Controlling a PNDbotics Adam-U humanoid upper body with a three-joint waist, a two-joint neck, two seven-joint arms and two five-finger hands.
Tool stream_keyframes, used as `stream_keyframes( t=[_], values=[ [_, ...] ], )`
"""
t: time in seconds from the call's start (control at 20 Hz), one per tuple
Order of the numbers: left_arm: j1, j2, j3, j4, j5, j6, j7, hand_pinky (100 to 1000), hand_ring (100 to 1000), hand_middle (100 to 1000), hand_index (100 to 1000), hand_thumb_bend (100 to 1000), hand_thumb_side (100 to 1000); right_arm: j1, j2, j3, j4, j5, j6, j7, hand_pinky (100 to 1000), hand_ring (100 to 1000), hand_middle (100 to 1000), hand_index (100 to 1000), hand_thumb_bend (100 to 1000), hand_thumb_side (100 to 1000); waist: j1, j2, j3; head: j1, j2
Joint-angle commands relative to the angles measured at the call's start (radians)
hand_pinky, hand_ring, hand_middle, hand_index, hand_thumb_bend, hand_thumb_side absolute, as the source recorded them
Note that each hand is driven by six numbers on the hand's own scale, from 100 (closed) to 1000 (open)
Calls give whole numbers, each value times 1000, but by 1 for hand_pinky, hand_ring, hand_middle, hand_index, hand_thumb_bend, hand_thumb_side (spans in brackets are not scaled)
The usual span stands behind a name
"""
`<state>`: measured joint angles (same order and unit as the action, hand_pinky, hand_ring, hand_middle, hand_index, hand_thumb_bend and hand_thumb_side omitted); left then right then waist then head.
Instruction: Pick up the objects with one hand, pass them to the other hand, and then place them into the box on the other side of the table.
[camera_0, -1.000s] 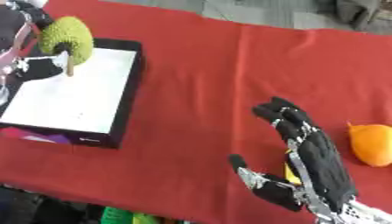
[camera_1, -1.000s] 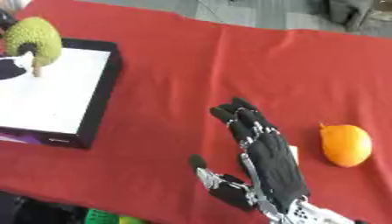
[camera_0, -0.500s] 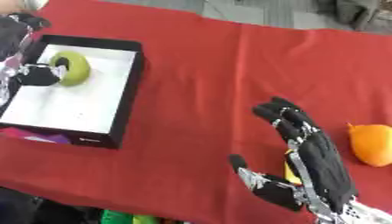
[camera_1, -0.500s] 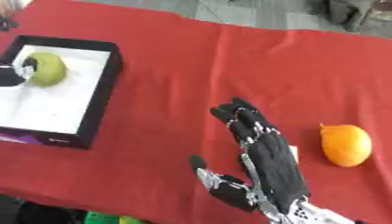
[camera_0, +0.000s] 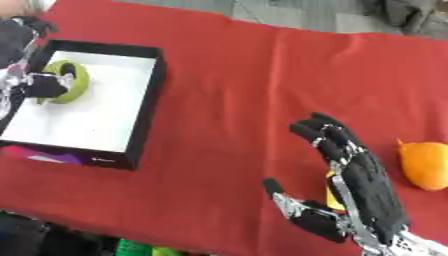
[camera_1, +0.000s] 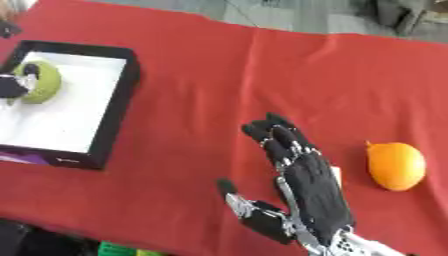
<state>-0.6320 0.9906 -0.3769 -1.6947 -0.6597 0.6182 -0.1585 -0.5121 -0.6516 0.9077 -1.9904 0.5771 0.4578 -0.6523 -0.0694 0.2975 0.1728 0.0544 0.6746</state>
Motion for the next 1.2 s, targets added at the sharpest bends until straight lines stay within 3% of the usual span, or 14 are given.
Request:
stream_keyframes(
  t=[0.05, 0.25, 0.3, 0.4, 0.5, 0.65, 0.8, 1.2],
  values=[
    [-6, 25, 55, -105, 89, -26, 21, 751, 677, 693, 826, 100, 244, -1, -28, -12, -10, 9, 60, -61, 538, 891, 764, 831, 441, 295, 6, -19, 4, -29, 6],
    [27, 60, 104, -276, 309, -81, 64, 743, 652, 682, 818, 100, 303, -4, -28, -29, -10, 3, 62, -66, 538, 891, 762, 829, 443, 284, 5, -20, 7, -65, 16],
    [34, 68, 111, -291, 356, -109, 75, 742, 652, 682, 819, 100, 306, -6, -28, -34, -10, 1, 61, -66, 538, 891, 762, 829, 443, 283, 4, -21, 8, -71, 16],
    [50, 81, 123, -302, 433, -187, 93, 735, 646, 677, 822, 100, 419, -4, -29, -43, -10, -7, 61, -59, 541, 891, 761, 828, 442, 278, 2, -22, 7, -84, 16],
    [75, 89, 135, -304, 502, -273, 99, 728, 637, 670, 823, 100, 465, 0, -30, -54, -10, -26, 65, -38, 537, 891, 760, 825, 438, 276, 1, -23, 7, -95, 17],
    [110, 97, 152, -305, 575, -358, 93, 724, 629, 664, 821, 100, 393, -5, -31, -87, -10, -82, 88, 31, 550, 892, 764, 825, 443, 267, -1, -26, 5, -101, 19],
    [135, 101, 163, -305, 605, -381, 103, 720, 621, 653, 814, 100, 379, -22, -33, -146, -10, -131, 104, 147, 565, 893, 768, 827, 443, 259, -5, -31, 0, -101, 19],
    [174, 114, 170, -305, 630, -354, 127, 719, 618, 645, 808, 100, 328, -44, -85, -282, -10, -212, 111, 465, 693, 894, 785, 855, 493, 199, -8, -40, -16, -92, 29]
  ],
)
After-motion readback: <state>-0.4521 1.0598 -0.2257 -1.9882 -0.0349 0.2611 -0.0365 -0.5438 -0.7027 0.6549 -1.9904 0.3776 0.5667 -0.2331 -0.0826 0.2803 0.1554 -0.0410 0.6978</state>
